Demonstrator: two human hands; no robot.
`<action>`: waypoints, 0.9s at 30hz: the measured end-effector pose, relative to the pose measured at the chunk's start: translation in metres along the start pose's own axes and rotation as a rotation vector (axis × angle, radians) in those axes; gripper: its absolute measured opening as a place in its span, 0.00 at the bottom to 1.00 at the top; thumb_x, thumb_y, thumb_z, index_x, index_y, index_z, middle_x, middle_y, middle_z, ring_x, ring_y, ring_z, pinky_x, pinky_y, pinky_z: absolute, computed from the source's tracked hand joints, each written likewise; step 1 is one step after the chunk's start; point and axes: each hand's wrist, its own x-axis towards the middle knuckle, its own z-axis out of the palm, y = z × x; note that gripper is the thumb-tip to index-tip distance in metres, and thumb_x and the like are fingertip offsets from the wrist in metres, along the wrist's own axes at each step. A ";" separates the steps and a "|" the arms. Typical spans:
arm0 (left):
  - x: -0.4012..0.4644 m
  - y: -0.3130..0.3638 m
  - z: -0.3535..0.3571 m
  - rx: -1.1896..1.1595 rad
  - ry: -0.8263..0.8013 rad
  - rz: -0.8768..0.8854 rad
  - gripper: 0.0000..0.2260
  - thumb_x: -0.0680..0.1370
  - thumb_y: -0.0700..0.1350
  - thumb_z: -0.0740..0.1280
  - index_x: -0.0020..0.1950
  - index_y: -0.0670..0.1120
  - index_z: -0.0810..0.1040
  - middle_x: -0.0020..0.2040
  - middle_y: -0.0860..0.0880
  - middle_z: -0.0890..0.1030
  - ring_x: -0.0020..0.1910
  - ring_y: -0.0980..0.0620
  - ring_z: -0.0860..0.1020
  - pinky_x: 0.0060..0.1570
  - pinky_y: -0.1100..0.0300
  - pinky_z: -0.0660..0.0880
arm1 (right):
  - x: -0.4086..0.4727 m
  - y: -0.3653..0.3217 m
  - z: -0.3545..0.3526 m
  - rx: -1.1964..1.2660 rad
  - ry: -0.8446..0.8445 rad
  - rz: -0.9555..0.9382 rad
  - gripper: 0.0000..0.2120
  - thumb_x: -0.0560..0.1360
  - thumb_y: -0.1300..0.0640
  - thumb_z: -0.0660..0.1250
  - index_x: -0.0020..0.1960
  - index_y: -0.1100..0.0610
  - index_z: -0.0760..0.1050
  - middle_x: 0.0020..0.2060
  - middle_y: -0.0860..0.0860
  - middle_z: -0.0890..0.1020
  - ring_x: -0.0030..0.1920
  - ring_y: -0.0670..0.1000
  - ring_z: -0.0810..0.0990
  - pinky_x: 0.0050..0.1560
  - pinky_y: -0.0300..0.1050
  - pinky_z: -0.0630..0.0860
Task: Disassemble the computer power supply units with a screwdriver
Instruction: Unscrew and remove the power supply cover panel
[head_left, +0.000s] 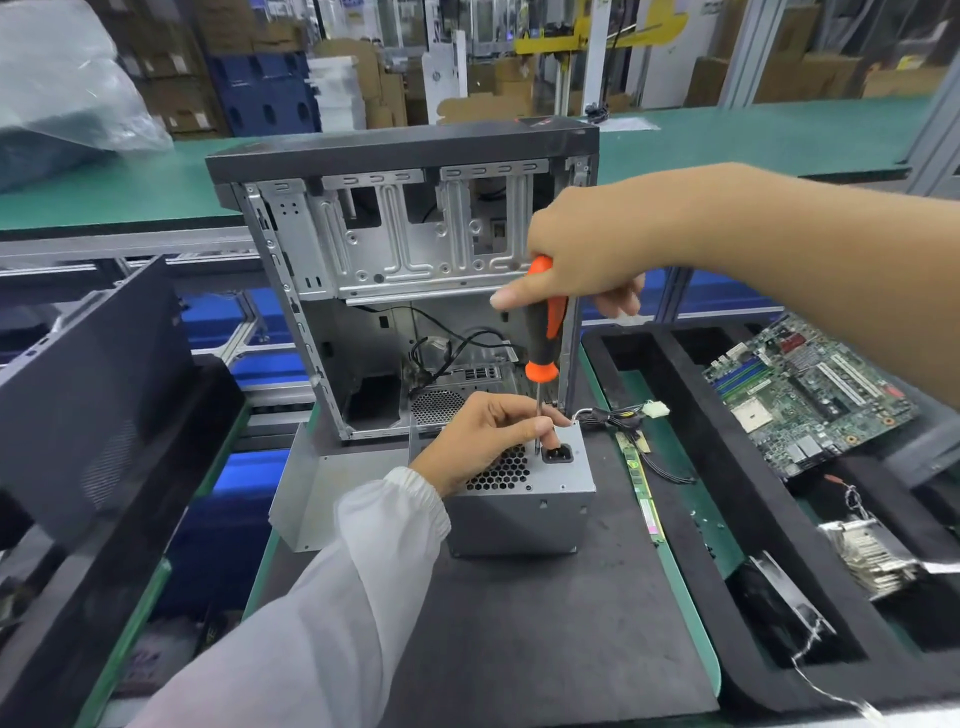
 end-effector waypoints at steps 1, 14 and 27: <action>0.000 0.000 0.000 -0.010 -0.001 0.002 0.08 0.80 0.38 0.65 0.50 0.36 0.83 0.43 0.49 0.85 0.52 0.54 0.81 0.56 0.64 0.73 | 0.002 0.000 0.001 0.004 -0.003 -0.018 0.29 0.77 0.35 0.55 0.44 0.61 0.75 0.24 0.52 0.82 0.23 0.48 0.79 0.37 0.42 0.78; -0.001 -0.001 0.000 0.012 -0.009 0.008 0.09 0.80 0.38 0.65 0.48 0.35 0.83 0.45 0.52 0.85 0.52 0.55 0.81 0.57 0.61 0.74 | 0.006 -0.003 -0.003 -0.021 -0.001 -0.136 0.13 0.78 0.46 0.63 0.52 0.56 0.74 0.34 0.53 0.82 0.28 0.50 0.81 0.42 0.48 0.79; -0.004 0.006 0.001 -0.027 -0.021 -0.012 0.08 0.80 0.38 0.66 0.46 0.44 0.84 0.46 0.44 0.85 0.50 0.53 0.81 0.53 0.61 0.75 | -0.002 0.003 -0.005 0.164 -0.117 -0.227 0.10 0.73 0.52 0.71 0.52 0.48 0.72 0.43 0.52 0.79 0.36 0.48 0.81 0.48 0.53 0.80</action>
